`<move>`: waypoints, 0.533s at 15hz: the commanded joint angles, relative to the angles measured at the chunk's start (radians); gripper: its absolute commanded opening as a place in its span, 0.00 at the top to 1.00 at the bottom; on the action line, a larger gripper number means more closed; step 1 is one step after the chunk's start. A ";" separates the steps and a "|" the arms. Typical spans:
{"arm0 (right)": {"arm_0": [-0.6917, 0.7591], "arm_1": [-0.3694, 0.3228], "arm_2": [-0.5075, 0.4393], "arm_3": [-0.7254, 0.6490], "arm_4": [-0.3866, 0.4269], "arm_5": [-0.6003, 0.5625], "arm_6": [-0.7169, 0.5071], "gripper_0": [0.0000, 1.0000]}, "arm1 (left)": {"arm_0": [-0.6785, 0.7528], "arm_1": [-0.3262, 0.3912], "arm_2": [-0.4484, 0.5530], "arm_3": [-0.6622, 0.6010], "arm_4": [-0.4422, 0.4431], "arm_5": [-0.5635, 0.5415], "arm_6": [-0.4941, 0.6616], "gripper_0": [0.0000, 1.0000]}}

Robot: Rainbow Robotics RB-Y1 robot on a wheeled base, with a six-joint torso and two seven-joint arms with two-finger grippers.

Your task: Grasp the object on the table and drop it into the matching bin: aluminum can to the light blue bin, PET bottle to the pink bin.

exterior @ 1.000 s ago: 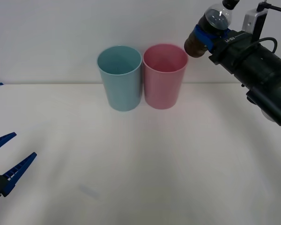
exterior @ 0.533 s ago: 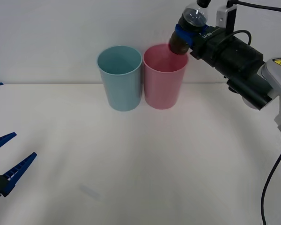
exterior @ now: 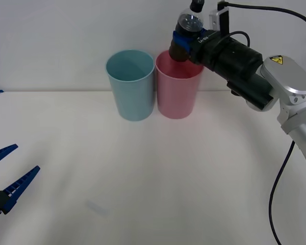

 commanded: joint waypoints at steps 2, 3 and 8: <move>0.000 0.001 0.004 0.001 0.001 -0.002 0.002 0.97 | 0.000 0.000 0.000 0.000 0.000 0.000 0.000 0.00; 0.000 0.001 0.004 0.001 0.001 -0.002 0.005 0.81 | 0.000 0.000 0.000 0.000 0.000 0.000 0.000 0.00; 0.000 -0.002 -0.007 -0.001 0.003 -0.002 0.010 0.00 | 0.000 0.000 0.000 0.000 0.000 0.000 0.000 0.00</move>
